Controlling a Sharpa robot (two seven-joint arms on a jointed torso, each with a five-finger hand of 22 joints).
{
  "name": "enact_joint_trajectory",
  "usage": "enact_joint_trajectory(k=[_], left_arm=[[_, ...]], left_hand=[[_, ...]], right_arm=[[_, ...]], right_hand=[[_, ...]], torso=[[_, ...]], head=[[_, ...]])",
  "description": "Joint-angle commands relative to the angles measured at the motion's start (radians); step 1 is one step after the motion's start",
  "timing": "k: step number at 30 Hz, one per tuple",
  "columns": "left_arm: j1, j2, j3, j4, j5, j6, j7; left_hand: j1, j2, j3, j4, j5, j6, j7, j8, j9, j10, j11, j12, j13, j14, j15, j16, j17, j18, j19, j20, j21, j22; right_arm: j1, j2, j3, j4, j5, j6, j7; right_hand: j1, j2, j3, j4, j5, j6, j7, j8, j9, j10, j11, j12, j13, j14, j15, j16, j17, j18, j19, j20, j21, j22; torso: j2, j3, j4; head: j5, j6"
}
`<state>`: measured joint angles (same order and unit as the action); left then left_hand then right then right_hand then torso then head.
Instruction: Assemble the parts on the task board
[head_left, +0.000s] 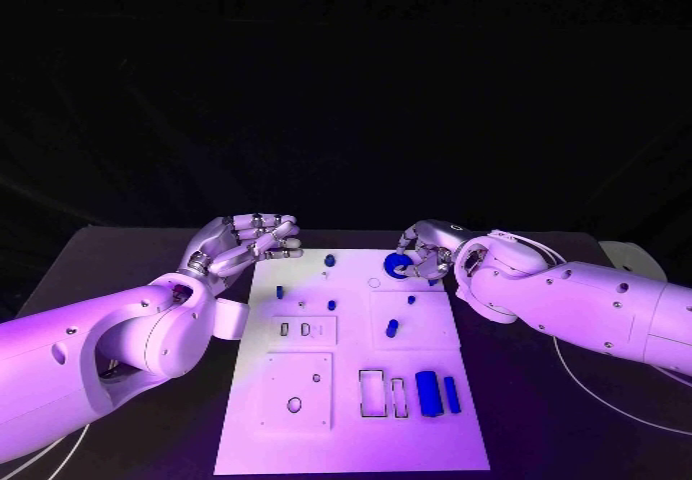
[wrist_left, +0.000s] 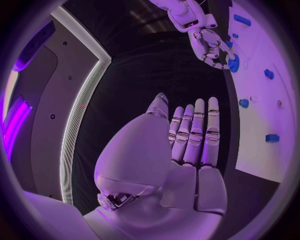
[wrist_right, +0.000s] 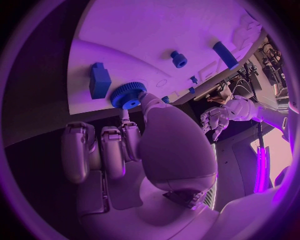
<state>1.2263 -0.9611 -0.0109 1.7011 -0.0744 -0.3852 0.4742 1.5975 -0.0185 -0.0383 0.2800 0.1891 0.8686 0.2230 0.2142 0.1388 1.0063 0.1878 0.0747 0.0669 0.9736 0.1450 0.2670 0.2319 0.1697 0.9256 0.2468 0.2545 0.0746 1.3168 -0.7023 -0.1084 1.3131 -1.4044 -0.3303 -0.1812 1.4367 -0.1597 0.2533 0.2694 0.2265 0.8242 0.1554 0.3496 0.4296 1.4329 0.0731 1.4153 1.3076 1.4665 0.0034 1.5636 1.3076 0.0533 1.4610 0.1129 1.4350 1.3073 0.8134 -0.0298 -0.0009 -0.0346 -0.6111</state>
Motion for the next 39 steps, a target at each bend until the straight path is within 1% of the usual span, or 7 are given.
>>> enact_joint_trajectory(k=[1, 8, 12, 23, 29, 33, 39], left_arm=[[0.001, 0.003, 0.001, 0.000, 0.002, 0.020, 0.004], [0.001, 0.004, 0.001, -0.001, 0.002, 0.020, 0.002], [0.001, 0.005, 0.001, -0.002, 0.002, 0.021, 0.001], [0.001, 0.008, 0.001, -0.003, 0.002, 0.020, 0.001], [0.001, 0.009, 0.001, -0.004, 0.002, 0.019, 0.001], [0.001, 0.010, 0.001, -0.005, 0.002, 0.019, 0.001], [0.001, 0.011, 0.001, -0.006, 0.002, 0.019, 0.002]], left_hand=[[0.009, 0.001, 0.006, 0.002, 0.005, -0.005, 0.023, -0.004, -0.002, -0.005, 0.004, -0.004, 0.000, -0.007, 0.000, -0.005, 0.002, 0.014, 0.001, 0.006, -0.004, -0.002], [0.009, 0.001, 0.006, 0.002, 0.005, -0.005, 0.023, -0.004, -0.002, -0.005, 0.004, -0.005, 0.000, -0.007, 0.001, -0.006, 0.003, 0.014, 0.001, 0.006, -0.004, -0.002], [0.009, 0.001, 0.006, 0.002, 0.005, -0.005, 0.023, -0.004, -0.002, -0.005, 0.004, -0.005, 0.000, -0.007, 0.001, -0.006, 0.003, 0.014, 0.001, 0.006, -0.004, -0.002], [0.008, 0.002, 0.006, 0.003, 0.005, -0.006, 0.024, -0.005, -0.002, -0.006, 0.004, -0.005, 0.000, -0.008, 0.001, -0.006, 0.003, 0.014, 0.001, 0.006, -0.005, -0.002], [0.008, 0.002, 0.006, 0.003, 0.005, -0.006, 0.024, -0.005, -0.002, -0.006, 0.004, -0.005, 0.000, -0.008, 0.001, -0.006, 0.003, 0.014, 0.001, 0.006, -0.005, -0.002], [0.008, 0.002, 0.006, 0.003, 0.005, -0.006, 0.024, -0.005, -0.002, -0.006, 0.004, -0.005, 0.000, -0.008, 0.001, -0.006, 0.003, 0.014, 0.001, 0.006, -0.005, -0.002], [0.008, 0.002, 0.006, 0.003, 0.005, -0.006, 0.024, -0.005, -0.002, -0.006, 0.004, -0.005, 0.000, -0.008, 0.001, -0.006, 0.003, 0.014, 0.001, 0.006, -0.005, -0.002]], right_arm=[[-0.009, -0.003, -0.006, 0.002, -0.045, 0.046, -0.009], [-0.014, -0.006, -0.006, 0.023, -0.100, 0.048, -0.008], [-0.016, -0.007, -0.006, 0.031, -0.119, 0.032, -0.007], [-0.017, -0.014, -0.006, 0.055, -0.184, -0.092, -0.030], [-0.016, -0.026, -0.003, 0.113, -0.232, -0.146, -0.043], [-0.006, -0.027, 0.000, 0.165, -0.271, -0.171, -0.059], [0.006, 0.013, 0.001, 0.176, -0.306, -0.187, -0.076]], right_hand=[[0.013, -0.006, 0.014, -0.003, -0.006, 0.013, 0.000, 0.006, -0.001, 0.005, -0.001, 0.007, 0.118, 0.102, -0.002, 0.004, 0.253, -0.015, 0.018, -0.006, 0.011, 0.124], [0.008, -0.018, 0.026, -0.002, -0.014, 0.026, -0.003, 0.005, -0.005, 0.008, -0.003, 0.010, 0.121, 0.102, -0.003, 0.004, 0.253, -0.017, 0.021, -0.006, 0.016, 0.130], [0.007, -0.020, 0.040, -0.002, -0.014, 0.037, -0.006, 0.006, -0.007, 0.015, -0.006, 0.017, 0.128, 0.102, -0.005, 0.004, 0.255, -0.018, 0.024, -0.008, 0.020, 0.135], [-0.007, -0.023, 0.078, 0.000, 0.001, 0.069, -0.016, 0.009, -0.013, 0.038, -0.014, 0.042, 0.152, 0.104, -0.013, 0.006, 0.260, -0.024, 0.040, -0.014, 0.041, 0.160], [-0.010, -0.023, 0.095, -0.002, 0.007, 0.080, -0.020, 0.009, -0.015, 0.045, -0.018, 0.049, 0.159, 0.104, -0.016, 0.007, 0.262, -0.029, 0.052, -0.017, 0.057, 0.178], [-0.013, -0.026, 0.100, -0.003, 0.012, 0.082, -0.020, 0.007, -0.016, 0.047, -0.019, 0.051, 0.161, 0.104, -0.017, 0.007, 0.263, -0.030, 0.056, -0.018, 0.063, 0.184], [-0.014, -0.027, 0.102, -0.003, 0.012, 0.082, -0.020, 0.007, -0.017, 0.048, -0.019, 0.051, 0.161, 0.104, -0.017, 0.007, 0.263, -0.031, 0.056, -0.019, 0.063, 0.184]], torso=[[0.000, 0.0002, -0.0004], [0.000, 0.0005, -0.0002], [0.000, 0.0004, 0.0000], [0.000, 0.0007, 0.0027], [-0.001, -0.0003, 0.0002], [0.000, -0.0006, 0.0005], [0.000, -0.0017, 0.0014]], head=[[-0.002, -0.001], [-0.002, -0.001], [-0.002, 0.000], [-0.002, 0.003], [0.002, 0.006], [0.002, 0.008], [0.001, 0.010]])
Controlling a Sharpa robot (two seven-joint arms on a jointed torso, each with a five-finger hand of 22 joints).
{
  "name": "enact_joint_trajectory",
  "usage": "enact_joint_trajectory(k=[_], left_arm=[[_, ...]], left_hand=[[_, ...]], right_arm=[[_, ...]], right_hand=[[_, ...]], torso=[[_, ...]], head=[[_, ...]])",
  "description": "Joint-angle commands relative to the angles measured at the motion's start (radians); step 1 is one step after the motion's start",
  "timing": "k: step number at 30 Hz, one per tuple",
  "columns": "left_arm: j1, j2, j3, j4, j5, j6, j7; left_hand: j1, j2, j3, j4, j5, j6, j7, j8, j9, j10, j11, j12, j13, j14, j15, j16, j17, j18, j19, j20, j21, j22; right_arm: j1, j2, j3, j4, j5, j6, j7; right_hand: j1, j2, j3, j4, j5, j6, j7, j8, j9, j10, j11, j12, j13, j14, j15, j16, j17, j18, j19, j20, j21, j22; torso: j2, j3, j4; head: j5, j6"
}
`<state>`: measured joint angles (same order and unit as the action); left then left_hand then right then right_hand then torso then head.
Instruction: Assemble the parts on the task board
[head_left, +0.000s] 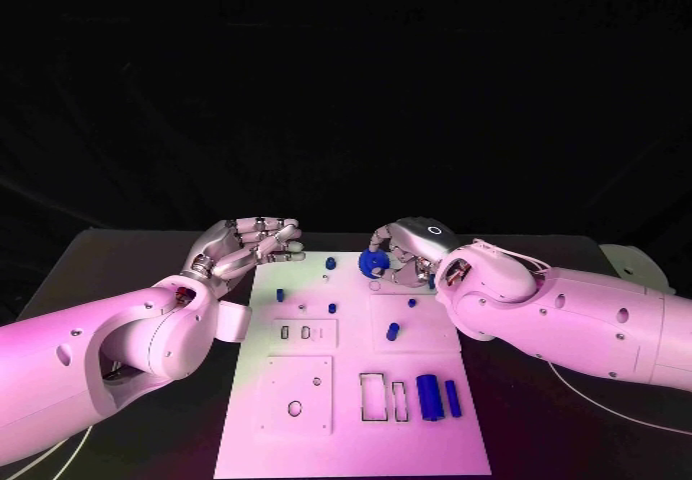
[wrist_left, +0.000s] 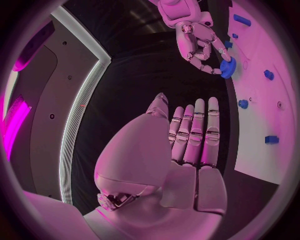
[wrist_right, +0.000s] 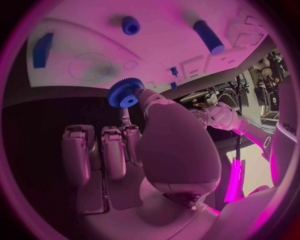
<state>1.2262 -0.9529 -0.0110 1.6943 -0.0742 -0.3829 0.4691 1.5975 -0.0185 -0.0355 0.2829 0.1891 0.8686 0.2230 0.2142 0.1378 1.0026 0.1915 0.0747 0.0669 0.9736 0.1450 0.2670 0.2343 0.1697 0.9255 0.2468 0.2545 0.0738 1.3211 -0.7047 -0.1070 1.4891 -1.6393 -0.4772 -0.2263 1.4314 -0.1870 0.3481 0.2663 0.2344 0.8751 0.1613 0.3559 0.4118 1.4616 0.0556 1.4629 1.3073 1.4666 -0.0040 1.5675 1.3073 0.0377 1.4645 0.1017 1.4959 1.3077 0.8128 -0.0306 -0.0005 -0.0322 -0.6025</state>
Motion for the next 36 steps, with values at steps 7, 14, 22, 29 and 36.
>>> enact_joint_trajectory(k=[7, 14, 22, 29, 36], left_arm=[[0.001, 0.005, 0.001, 0.001, 0.002, 0.016, 0.010], [0.001, 0.008, 0.001, 0.000, 0.002, 0.016, 0.012], [0.001, 0.011, 0.001, -0.001, 0.002, 0.015, 0.014], [0.001, 0.013, 0.001, -0.002, 0.002, 0.015, 0.015], [0.001, 0.014, 0.001, -0.002, 0.002, 0.015, 0.015]], left_hand=[[0.008, 0.003, 0.004, 0.000, 0.005, -0.006, 0.024, -0.006, -0.002, -0.003, 0.001, -0.006, 0.000, -0.009, 0.001, -0.007, 0.002, 0.014, 0.001, 0.006, -0.005, -0.001], [0.008, 0.003, 0.004, 0.000, 0.005, -0.006, 0.024, -0.006, -0.002, -0.003, 0.001, -0.006, 0.000, -0.009, 0.001, -0.007, 0.002, 0.014, 0.001, 0.006, -0.005, -0.001], [0.008, 0.002, 0.003, 0.000, 0.004, -0.006, 0.024, -0.006, -0.002, -0.003, 0.001, -0.006, 0.001, -0.009, 0.001, -0.008, 0.003, 0.014, 0.001, 0.006, -0.005, -0.002], [0.008, 0.002, 0.003, 0.000, 0.004, -0.006, 0.024, -0.006, -0.002, -0.003, 0.001, -0.006, 0.001, -0.009, 0.001, -0.008, 0.003, 0.014, 0.001, 0.006, -0.005, -0.002], [0.008, 0.002, 0.003, 0.000, 0.004, -0.006, 0.024, -0.006, -0.002, -0.003, 0.001, -0.006, 0.001, -0.009, 0.001, -0.008, 0.003, 0.014, 0.001, 0.006, -0.005, -0.002]], right_arm=[[0.003, 0.082, -0.002, -0.034, -0.107, -0.046, -0.041], [-0.011, 0.150, -0.009, -0.088, -0.114, -0.039, -0.038], [-0.030, 0.200, -0.015, -0.132, -0.113, -0.027, -0.030], [-0.042, 0.229, -0.018, -0.151, -0.110, -0.015, -0.024], [-0.048, 0.246, -0.020, -0.170, -0.109, -0.009, -0.022]], right_hand=[[-0.008, 0.002, 0.013, -0.002, 0.002, 0.032, -0.027, -0.001, 0.000, 0.019, -0.002, 0.004, 0.162, 0.104, -0.010, 0.003, 0.263, -0.016, 0.056, -0.008, 0.006, 0.189], [-0.008, 0.002, 0.015, -0.003, 0.001, 0.032, -0.027, -0.001, -0.001, 0.020, -0.002, 0.004, 0.162, 0.104, -0.010, 0.003, 0.263, -0.017, 0.057, -0.008, 0.007, 0.190], [-0.010, 0.002, 0.016, -0.003, 0.000, 0.032, -0.026, -0.002, -0.001, 0.020, -0.002, 0.005, 0.162, 0.104, -0.010, 0.003, 0.263, -0.017, 0.057, -0.008, 0.007, 0.190], [-0.012, 0.001, 0.019, -0.003, -0.003, 0.032, -0.026, -0.003, -0.002, 0.020, -0.002, 0.005, 0.162, 0.104, -0.010, 0.003, 0.263, -0.017, 0.058, -0.009, 0.009, 0.192], [-0.016, -0.001, 0.021, -0.003, -0.007, 0.032, -0.026, -0.005, -0.003, 0.020, -0.001, 0.004, 0.162, 0.104, -0.010, 0.003, 0.263, -0.017, 0.058, -0.009, 0.009, 0.191]], torso=[[0.002, -0.0001, 0.0027], [0.003, -0.0002, 0.0033], [0.002, 0.0009, 0.0019], [0.002, 0.0013, -0.0007], [0.002, 0.0013, 0.0008]], head=[[0.003, -0.001], [0.005, -0.004], [0.010, -0.008], [0.013, -0.010], [0.014, -0.010]])
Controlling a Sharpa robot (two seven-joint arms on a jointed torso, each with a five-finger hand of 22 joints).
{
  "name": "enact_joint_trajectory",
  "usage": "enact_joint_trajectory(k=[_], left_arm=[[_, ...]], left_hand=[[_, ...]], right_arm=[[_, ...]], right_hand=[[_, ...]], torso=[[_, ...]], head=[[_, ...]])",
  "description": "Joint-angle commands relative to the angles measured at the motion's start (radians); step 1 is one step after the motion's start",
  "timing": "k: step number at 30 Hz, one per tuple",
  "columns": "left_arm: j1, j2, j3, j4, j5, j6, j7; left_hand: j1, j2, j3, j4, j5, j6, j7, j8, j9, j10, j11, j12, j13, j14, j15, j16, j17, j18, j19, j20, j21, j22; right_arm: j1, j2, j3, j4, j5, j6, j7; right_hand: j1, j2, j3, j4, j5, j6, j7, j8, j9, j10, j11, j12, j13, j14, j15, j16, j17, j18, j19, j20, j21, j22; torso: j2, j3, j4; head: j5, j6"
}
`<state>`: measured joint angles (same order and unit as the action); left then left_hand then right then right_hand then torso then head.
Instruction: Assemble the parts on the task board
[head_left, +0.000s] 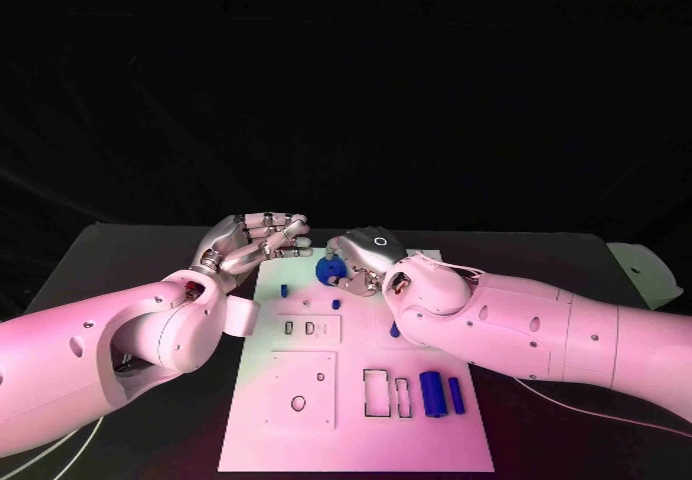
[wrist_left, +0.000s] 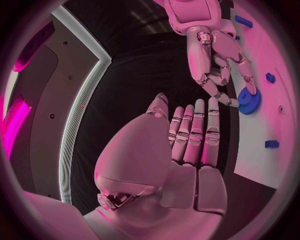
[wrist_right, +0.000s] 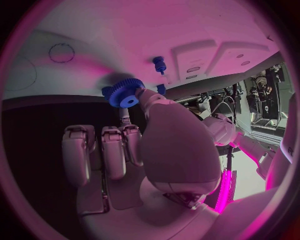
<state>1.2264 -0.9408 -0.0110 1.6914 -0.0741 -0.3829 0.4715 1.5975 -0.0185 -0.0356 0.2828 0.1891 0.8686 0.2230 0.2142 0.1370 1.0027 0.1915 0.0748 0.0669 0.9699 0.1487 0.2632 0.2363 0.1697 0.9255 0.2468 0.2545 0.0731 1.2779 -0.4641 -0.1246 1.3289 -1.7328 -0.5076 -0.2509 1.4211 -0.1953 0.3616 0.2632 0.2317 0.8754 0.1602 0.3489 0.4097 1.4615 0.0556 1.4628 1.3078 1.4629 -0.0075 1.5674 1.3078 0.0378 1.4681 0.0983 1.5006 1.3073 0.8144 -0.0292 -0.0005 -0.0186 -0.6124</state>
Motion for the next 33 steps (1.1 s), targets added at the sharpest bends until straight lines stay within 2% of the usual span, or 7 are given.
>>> enact_joint_trajectory(k=[1, 10, 18, 23, 31, 32, 33], left_arm=[[0.001, 0.003, 0.001, 0.001, 0.002, 0.014, 0.012], [0.001, 0.004, 0.001, 0.000, 0.002, 0.015, 0.011], [0.001, 0.004, 0.001, -0.001, 0.002, 0.016, 0.009], [0.001, 0.003, 0.001, -0.001, 0.002, 0.017, 0.007], [0.001, 0.002, 0.001, -0.001, 0.002, 0.017, 0.007], [0.001, 0.002, 0.001, -0.001, 0.002, 0.017, 0.006], [0.001, 0.002, 0.001, -0.001, 0.002, 0.017, 0.006]], left_hand=[[0.008, 0.002, 0.003, 0.000, 0.004, -0.006, 0.024, -0.006, -0.001, -0.003, 0.001, -0.006, 0.001, -0.006, -0.002, -0.004, 0.001, 0.014, 0.001, 0.006, -0.005, -0.001], [0.008, 0.002, 0.003, 0.000, 0.004, -0.006, 0.024, -0.006, -0.001, -0.003, 0.001, -0.006, 0.001, -0.006, -0.002, -0.004, 0.001, 0.014, 0.001, 0.006, -0.005, -0.001], [0.008, 0.002, 0.003, 0.000, 0.004, -0.006, 0.024, -0.006, -0.001, -0.003, 0.001, -0.006, 0.001, -0.006, -0.002, -0.004, 0.001, 0.014, 0.001, 0.006, -0.005, -0.001], [0.008, 0.002, 0.003, 0.000, 0.004, -0.006, 0.024, -0.006, -0.001, -0.003, 0.001, -0.006, 0.001, -0.006, -0.002, -0.004, 0.001, 0.014, 0.001, 0.006, -0.005, -0.001], [0.008, 0.002, 0.003, 0.000, 0.004, -0.005, 0.023, -0.006, -0.001, -0.002, 0.001, -0.006, 0.001, -0.006, -0.002, -0.004, 0.003, 0.014, 0.001, 0.006, -0.006, -0.001], [0.008, 0.002, 0.003, 0.000, 0.004, -0.005, 0.023, -0.006, -0.001, -0.002, 0.001, -0.006, 0.001, -0.006, -0.002, -0.004, 0.003, 0.014, 0.001, 0.006, -0.006, -0.001], [0.008, 0.002, 0.003, 0.000, 0.004, -0.005, 0.023, -0.006, -0.001, -0.002, 0.001, -0.006, 0.001, -0.006, -0.002, -0.004, 0.003, 0.014, 0.001, 0.006, -0.006, -0.001]], right_arm=[[-0.006, 0.008, -0.003, -0.014, -0.015, 0.023, 0.003], [-0.013, 0.029, -0.004, -0.045, -0.017, 0.032, 0.006], [-0.017, 0.035, -0.005, -0.049, -0.008, 0.048, 0.011], [-0.018, 0.031, -0.005, -0.050, -0.008, 0.043, 0.006], [-0.019, 0.027, -0.006, -0.049, -0.009, 0.026, 0.003], [-0.019, 0.026, -0.006, -0.049, -0.007, 0.024, 0.004], [-0.019, 0.026, -0.006, -0.050, -0.003, 0.023, 0.006]], right_hand=[[-0.005, 0.008, 0.008, 0.001, -0.004, 0.031, -0.025, 0.002, -0.001, 0.020, -0.001, 0.005, 0.162, 0.108, -0.007, 0.003, 0.263, -0.017, 0.054, -0.005, 0.004, 0.192], [-0.014, 0.004, 0.012, 0.001, -0.010, 0.028, -0.023, -0.003, -0.003, 0.018, 0.000, 0.002, 0.160, 0.108, -0.006, 0.003, 0.263, -0.017, 0.054, -0.005, 0.004, 0.192], [-0.031, -0.004, 0.014, 0.005, -0.016, 0.026, -0.020, -0.009, -0.007, 0.017, 0.003, 0.001, 0.159, 0.108, -0.004, 0.003, 0.262, -0.017, 0.054, -0.004, 0.003, 0.192], [-0.034, -0.004, 0.015, 0.006, -0.016, 0.026, -0.020, -0.010, -0.007, 0.016, 0.003, 0.000, 0.159, 0.108, -0.003, 0.003, 0.261, -0.017, 0.054, -0.004, 0.003, 0.192], [-0.048, -0.010, 0.015, 0.010, -0.020, 0.020, -0.017, -0.017, -0.011, 0.008, 0.005, -0.008, 0.151, 0.107, -0.001, 0.002, 0.260, -0.017, 0.053, -0.002, 0.002, 0.191], [-0.058, -0.014, 0.014, 0.013, -0.031, 0.009, -0.013, -0.026, -0.014, 0.005, 0.009, -0.012, 0.148, 0.107, 0.001, 0.002, 0.259, -0.017, 0.052, 0.000, 0.001, 0.191], [-0.075, -0.019, 0.008, 0.019, -0.069, -0.021, -0.005, -0.047, -0.023, -0.001, 0.016, -0.019, 0.142, 0.107, 0.006, 0.002, 0.259, -0.017, 0.052, 0.003, 0.001, 0.190]], torso=[[0.000, -0.0001, 0.0008], [0.000, 0.0004, 0.0008], [0.000, 0.0003, -0.0005], [0.000, 0.0006, -0.0019], [0.000, 0.0012, -0.0001], [0.000, 0.0013, -0.0001], [0.000, 0.0014, -0.0005]], head=[[0.000, 0.000], [-0.001, 0.000], [0.002, -0.002], [0.004, -0.002], [0.002, -0.001], [0.003, -0.001], [0.003, -0.001]])
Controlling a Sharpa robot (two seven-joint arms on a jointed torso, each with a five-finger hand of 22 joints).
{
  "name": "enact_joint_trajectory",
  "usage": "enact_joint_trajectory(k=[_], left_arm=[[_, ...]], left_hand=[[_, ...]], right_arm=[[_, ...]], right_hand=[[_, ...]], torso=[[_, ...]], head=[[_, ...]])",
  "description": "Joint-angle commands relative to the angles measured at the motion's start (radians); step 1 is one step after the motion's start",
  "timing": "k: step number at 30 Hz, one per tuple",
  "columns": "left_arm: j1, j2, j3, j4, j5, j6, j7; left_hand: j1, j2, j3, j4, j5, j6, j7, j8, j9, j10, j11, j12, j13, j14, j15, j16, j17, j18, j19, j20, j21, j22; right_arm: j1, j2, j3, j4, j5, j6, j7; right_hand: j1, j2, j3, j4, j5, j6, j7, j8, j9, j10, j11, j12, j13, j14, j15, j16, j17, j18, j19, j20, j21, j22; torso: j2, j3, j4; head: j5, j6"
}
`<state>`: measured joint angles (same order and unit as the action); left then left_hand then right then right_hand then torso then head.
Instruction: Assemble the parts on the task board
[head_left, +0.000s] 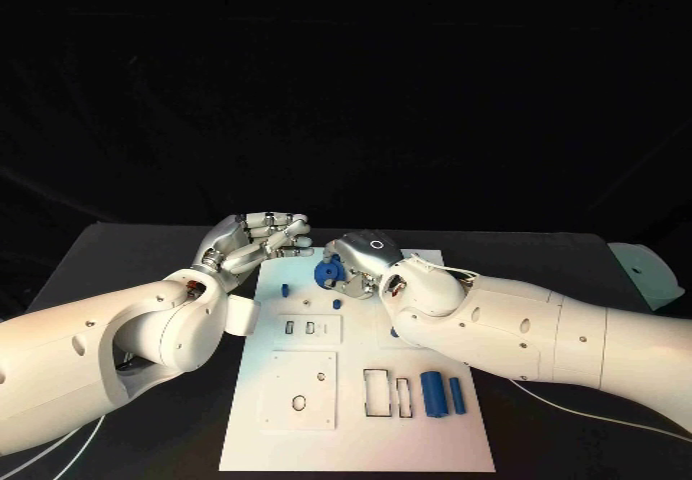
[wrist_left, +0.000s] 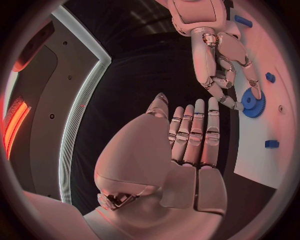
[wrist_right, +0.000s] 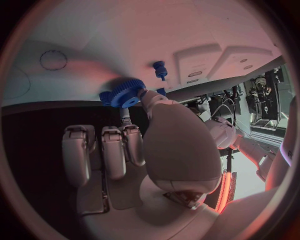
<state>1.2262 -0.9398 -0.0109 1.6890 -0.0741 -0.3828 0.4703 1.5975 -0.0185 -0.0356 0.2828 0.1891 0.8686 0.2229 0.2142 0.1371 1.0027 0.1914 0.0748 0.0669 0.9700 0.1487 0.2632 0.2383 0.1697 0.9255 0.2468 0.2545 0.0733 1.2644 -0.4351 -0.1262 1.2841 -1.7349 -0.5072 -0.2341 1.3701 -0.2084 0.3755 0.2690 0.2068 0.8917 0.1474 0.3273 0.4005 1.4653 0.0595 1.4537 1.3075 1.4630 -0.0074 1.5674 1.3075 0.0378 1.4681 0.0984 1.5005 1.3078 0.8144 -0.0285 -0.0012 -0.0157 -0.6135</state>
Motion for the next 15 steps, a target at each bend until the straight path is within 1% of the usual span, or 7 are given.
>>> enact_joint_trajectory(k=[1, 2, 4, 6, 8, 11, 15], left_arm=[[0.001, 0.001, 0.001, 0.002, 0.002, 0.016, 0.008], [0.001, 0.001, 0.001, 0.002, 0.002, 0.016, 0.007], [0.001, 0.000, 0.001, 0.002, 0.002, 0.016, 0.007], [0.001, 0.000, 0.001, 0.003, 0.002, 0.016, 0.007], [0.001, 0.000, 0.001, 0.003, 0.002, 0.016, 0.007], [0.001, -0.002, 0.001, 0.004, 0.002, 0.015, 0.007], [0.001, -0.003, 0.001, 0.004, 0.002, 0.015, 0.007]], left_hand=[[0.008, 0.002, 0.003, 0.000, 0.004, -0.005, 0.023, -0.006, -0.001, -0.002, 0.001, -0.006, 0.001, -0.006, -0.002, -0.004, 0.001, 0.014, 0.001, 0.006, -0.006, -0.001], [0.008, 0.002, 0.003, 0.000, 0.004, -0.005, 0.023, -0.006, -0.001, -0.002, 0.001, -0.006, 0.001, -0.006, -0.002, -0.004, 0.001, 0.014, 0.001, 0.006, -0.006, -0.001], [0.008, 0.002, 0.003, 0.000, 0.004, -0.005, 0.023, -0.006, -0.001, -0.002, 0.001, -0.006, 0.001, -0.006, -0.002, -0.004, 0.001, 0.014, 0.001, 0.006, -0.006, -0.001], [0.008, 0.002, 0.003, 0.000, 0.004, -0.005, 0.023, -0.006, -0.001, -0.002, 0.001, -0.006, 0.001, -0.006, -0.002, -0.004, 0.001, 0.014, 0.001, 0.006, -0.006, -0.001], [0.008, 0.002, 0.003, 0.000, 0.004, -0.005, 0.023, -0.006, -0.001, -0.002, 0.001, -0.006, 0.001, -0.006, -0.002, -0.004, 0.001, 0.014, 0.001, 0.006, -0.006, -0.001], [0.008, 0.002, 0.003, 0.000, 0.004, -0.005, 0.023, -0.006, -0.001, -0.002, 0.001, -0.006, 0.001, -0.006, -0.002, -0.004, 0.001, 0.014, 0.001, 0.006, -0.006, -0.001], [0.008, 0.002, 0.003, 0.000, 0.004, -0.005, 0.023, -0.006, -0.001, -0.002, 0.001, -0.006, 0.001, -0.006, -0.002, -0.004, 0.001, 0.014, 0.001, 0.006, -0.006, -0.001]], right_arm=[[-0.005, -0.003, -0.004, -0.005, 0.002, 0.023, -0.009], [-0.005, -0.003, -0.004, -0.005, 0.004, 0.024, -0.008], [-0.005, -0.004, -0.004, -0.006, 0.012, 0.030, -0.004], [-0.005, -0.006, -0.004, -0.007, 0.024, 0.043, -0.001], [-0.005, -0.007, -0.004, -0.007, 0.031, 0.054, 0.001], [-0.005, -0.012, -0.004, -0.008, 0.041, 0.072, 0.004], [-0.005, -0.018, -0.004, -0.009, 0.049, 0.088, 0.008]], right_hand=[[-0.031, -0.004, -0.009, 0.015, -0.054, -0.048, 0.012, -0.035, -0.018, -0.007, 0.016, -0.011, 0.141, 0.107, 0.010, 0.002, 0.260, -0.017, 0.052, 0.006, 0.001, 0.190], [-0.045, -0.003, -0.014, 0.017, -0.060, -0.062, 0.016, -0.047, -0.022, -0.008, 0.020, -0.012, 0.140, 0.107, 0.014, 0.002, 0.260, -0.017, 0.052, 0.009, 0.001, 0.191], [-0.084, 0.001, -0.037, 0.020, -0.072, -0.068, 0.022, -0.063, -0.028, -0.010, 0.026, -0.014, 0.139, 0.107, 0.020, 0.003, 0.261, -0.017, 0.052, 0.017, 0.001, 0.192], [-0.153, 0.018, -0.073, 0.023, -0.062, -0.064, 0.023, -0.073, -0.031, -0.012, 0.029, -0.015, 0.138, 0.108, 0.023, 0.003, 0.263, -0.017, 0.054, 0.021, 0.003, 0.194], [-0.206, 0.036, -0.100, 0.024, -0.049, -0.056, 0.023, -0.080, -0.032, -0.011, 0.029, -0.014, 0.139, 0.108, 0.023, 0.003, 0.263, -0.017, 0.055, 0.022, 0.004, 0.196], [-0.234, 0.046, -0.118, 0.025, -0.040, -0.048, 0.021, -0.084, -0.033, -0.011, 0.028, -0.013, 0.140, 0.108, 0.023, 0.003, 0.263, -0.018, 0.055, 0.022, 0.005, 0.197], [-0.239, 0.051, -0.119, 0.023, -0.030, -0.041, 0.020, -0.084, -0.033, -0.011, 0.026, -0.013, 0.140, 0.108, 0.022, 0.003, 0.263, -0.018, 0.056, 0.022, 0.005, 0.199]], torso=[[0.000, 0.0003, -0.0004], [0.000, 0.0003, -0.0004], [0.000, 0.0000, -0.0007], [0.000, -0.0001, -0.0007], [0.000, -0.0001, -0.0002], [0.000, -0.0003, -0.0008], [0.000, -0.0004, -0.0011]], head=[[0.001, 0.001], [0.001, 0.001], [0.000, 0.001], [0.000, 0.001], [-0.001, 0.001], [-0.001, 0.001], [-0.001, 0.001]])
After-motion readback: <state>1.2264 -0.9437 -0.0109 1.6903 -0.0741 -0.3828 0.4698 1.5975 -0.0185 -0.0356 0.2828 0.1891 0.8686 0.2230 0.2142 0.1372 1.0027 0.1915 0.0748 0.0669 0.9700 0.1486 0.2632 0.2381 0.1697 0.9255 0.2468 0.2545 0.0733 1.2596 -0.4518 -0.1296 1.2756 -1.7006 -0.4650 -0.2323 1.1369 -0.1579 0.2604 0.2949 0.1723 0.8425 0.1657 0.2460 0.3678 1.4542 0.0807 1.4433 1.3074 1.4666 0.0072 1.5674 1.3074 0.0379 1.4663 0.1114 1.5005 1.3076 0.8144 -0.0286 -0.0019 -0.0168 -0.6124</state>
